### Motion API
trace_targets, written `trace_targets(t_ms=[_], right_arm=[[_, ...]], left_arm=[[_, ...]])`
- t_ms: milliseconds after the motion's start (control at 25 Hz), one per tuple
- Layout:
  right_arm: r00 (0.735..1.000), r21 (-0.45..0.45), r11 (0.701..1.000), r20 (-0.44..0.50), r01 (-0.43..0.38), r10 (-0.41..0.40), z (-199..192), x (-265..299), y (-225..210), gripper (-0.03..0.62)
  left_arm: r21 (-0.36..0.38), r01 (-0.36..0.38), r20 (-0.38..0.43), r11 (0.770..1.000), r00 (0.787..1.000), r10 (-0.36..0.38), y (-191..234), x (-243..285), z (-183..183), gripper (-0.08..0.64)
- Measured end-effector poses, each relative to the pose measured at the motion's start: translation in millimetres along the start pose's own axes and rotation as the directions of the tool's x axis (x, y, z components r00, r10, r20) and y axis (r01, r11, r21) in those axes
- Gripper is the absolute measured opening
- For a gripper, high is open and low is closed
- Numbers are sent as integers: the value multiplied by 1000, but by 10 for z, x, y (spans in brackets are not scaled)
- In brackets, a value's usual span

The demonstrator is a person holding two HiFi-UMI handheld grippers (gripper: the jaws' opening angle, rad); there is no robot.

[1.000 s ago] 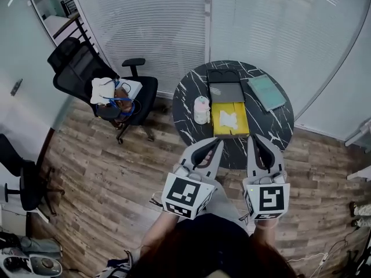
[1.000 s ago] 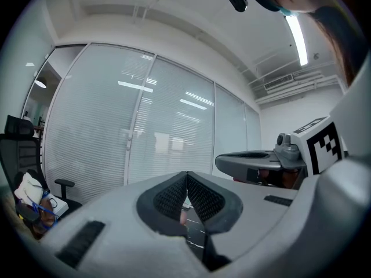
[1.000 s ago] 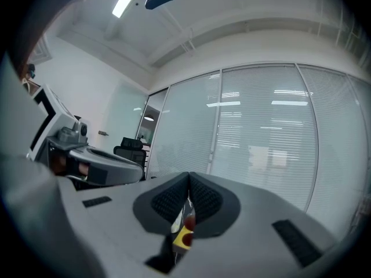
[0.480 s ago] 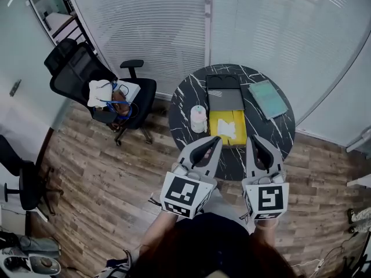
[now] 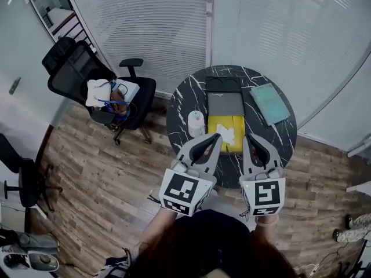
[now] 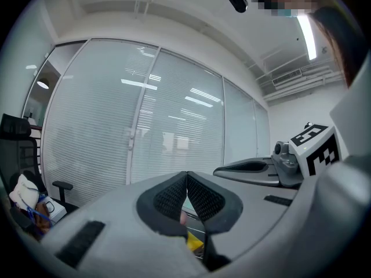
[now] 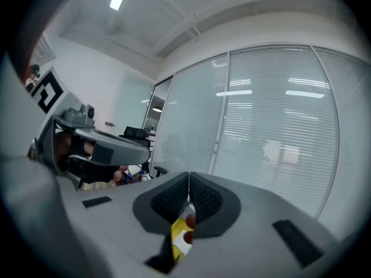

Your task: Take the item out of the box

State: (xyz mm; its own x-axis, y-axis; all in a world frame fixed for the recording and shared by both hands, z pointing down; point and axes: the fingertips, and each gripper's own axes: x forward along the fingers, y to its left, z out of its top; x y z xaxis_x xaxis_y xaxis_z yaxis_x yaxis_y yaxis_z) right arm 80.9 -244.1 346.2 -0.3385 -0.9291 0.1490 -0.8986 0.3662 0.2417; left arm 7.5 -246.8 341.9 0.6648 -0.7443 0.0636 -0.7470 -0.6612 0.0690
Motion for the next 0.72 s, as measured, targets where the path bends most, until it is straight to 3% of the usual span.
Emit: trace_targets(t_ms=[720], right_arm=[[986,-19,992,-107,-128,125,-440,700,-130,26]], left_arm=[[1,-35,-18,999,999,35,285,509,-25,26]])
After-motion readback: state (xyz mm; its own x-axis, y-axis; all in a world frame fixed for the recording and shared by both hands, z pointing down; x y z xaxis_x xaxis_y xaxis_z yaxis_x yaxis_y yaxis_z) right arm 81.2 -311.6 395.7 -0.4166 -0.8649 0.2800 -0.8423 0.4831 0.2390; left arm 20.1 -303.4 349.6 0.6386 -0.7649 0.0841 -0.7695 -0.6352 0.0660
